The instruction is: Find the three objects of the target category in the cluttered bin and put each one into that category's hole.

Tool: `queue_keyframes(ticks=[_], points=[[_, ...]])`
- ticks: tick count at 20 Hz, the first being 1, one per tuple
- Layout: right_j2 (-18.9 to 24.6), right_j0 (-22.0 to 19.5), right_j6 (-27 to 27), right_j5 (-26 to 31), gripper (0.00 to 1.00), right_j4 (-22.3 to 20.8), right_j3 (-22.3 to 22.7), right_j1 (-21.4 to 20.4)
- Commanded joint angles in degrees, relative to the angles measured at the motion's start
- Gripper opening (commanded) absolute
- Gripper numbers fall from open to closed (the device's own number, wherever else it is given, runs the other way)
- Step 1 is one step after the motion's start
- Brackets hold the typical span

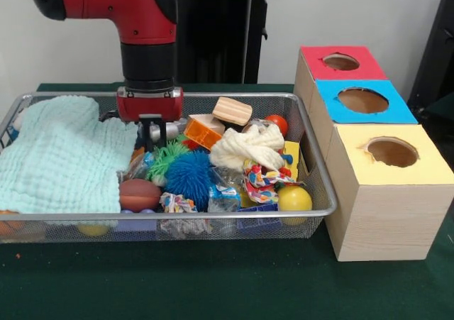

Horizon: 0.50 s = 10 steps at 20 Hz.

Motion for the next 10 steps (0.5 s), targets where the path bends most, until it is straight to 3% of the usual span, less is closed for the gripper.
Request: queue_keyframes(ticks=[1,6,10], points=[[-2.0,2.5,2.4,-2.0,0.0,-1.7,-3.8,3.1],[-2.4,2.6,1.6,-0.7,0.0,-0.9,-3.5,2.2],[0.1,2.2,0.3,5.1,0.0,4.5,2.5,-5.6]])
